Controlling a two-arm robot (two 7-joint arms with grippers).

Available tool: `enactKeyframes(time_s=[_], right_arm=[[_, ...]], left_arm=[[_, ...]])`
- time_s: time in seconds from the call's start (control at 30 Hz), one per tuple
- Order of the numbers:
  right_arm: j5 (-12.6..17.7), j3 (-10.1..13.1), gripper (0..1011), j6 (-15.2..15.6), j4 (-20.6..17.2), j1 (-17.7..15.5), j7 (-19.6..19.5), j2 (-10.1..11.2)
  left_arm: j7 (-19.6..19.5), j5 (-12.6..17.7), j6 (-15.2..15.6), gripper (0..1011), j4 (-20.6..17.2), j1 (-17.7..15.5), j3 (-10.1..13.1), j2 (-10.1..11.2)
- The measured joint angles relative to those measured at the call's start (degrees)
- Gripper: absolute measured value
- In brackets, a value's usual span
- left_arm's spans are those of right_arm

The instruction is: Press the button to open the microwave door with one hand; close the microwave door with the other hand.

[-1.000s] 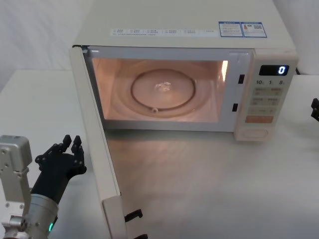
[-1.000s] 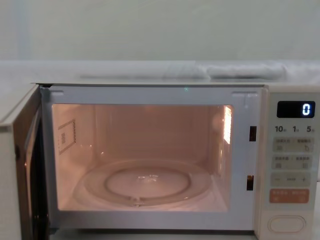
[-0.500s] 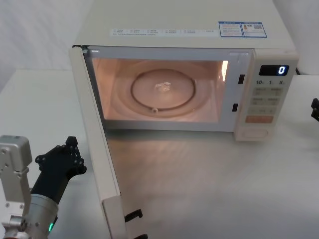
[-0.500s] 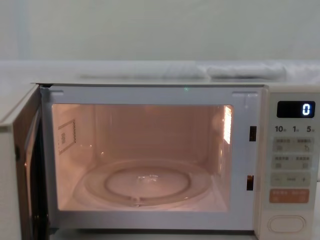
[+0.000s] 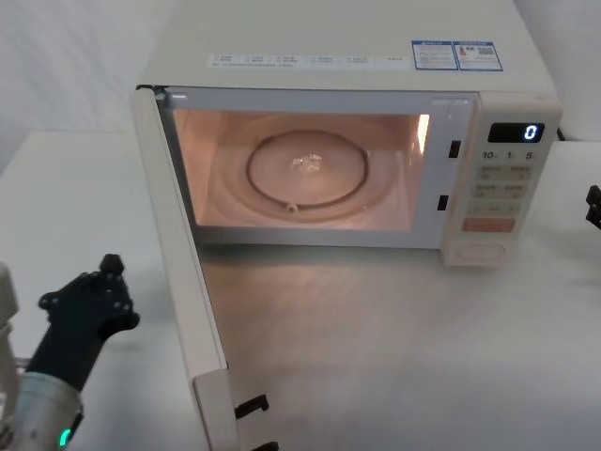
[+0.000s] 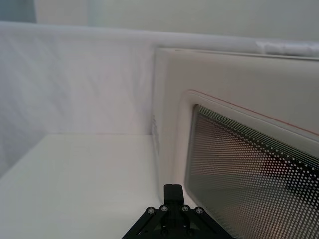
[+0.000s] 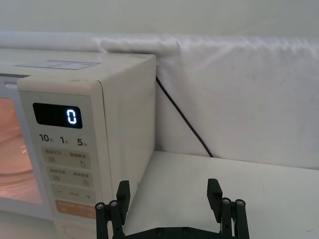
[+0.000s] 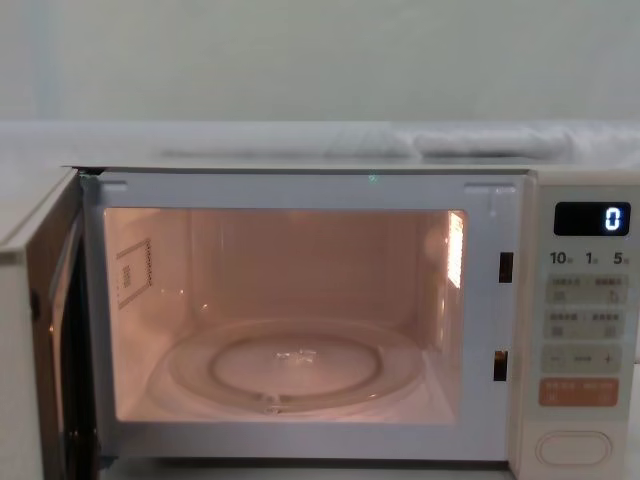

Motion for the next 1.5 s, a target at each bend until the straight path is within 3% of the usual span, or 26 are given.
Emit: enactKeyframes(time_s=[0.23, 0.33, 0.57, 0.87, 1.3, 1.5], right_arm=[[0.0, 0.0, 1002, 0.0, 0.0, 0.0, 0.0, 0.0], [0.0, 0.0, 1002, 0.0, 0.0, 0.0, 0.0, 0.0], [0.0, 0.0, 1002, 0.0, 0.0, 0.0, 0.0, 0.0], [0.0, 0.0, 1002, 0.0, 0.0, 0.0, 0.0, 0.0], [0.0, 0.0, 1002, 0.0, 0.0, -0.01, 0.0, 0.0], [0.0, -0.01, 1002, 0.0, 0.0, 0.0, 0.0, 0.0]], left_arm=[[-1.66, 0.26, -0.96, 0, -4.79, 6.02, -4.2, 0.85], [-2.66, 0.83, -1.53, 0, -6.1, 7.89, -4.99, 1.43], [-8.28, 2.07, -3.22, 0, -10.07, 12.54, -6.56, 4.84], [-14.78, -1.68, -3.86, 0, -13.93, 13.9, -7.4, 9.38], [-19.38, -7.66, -4.2, 0, -17.58, 14.6, -7.96, 13.99], [-21.13, -10.55, -3.03, 0, -17.67, 13.94, -6.73, 15.9]])
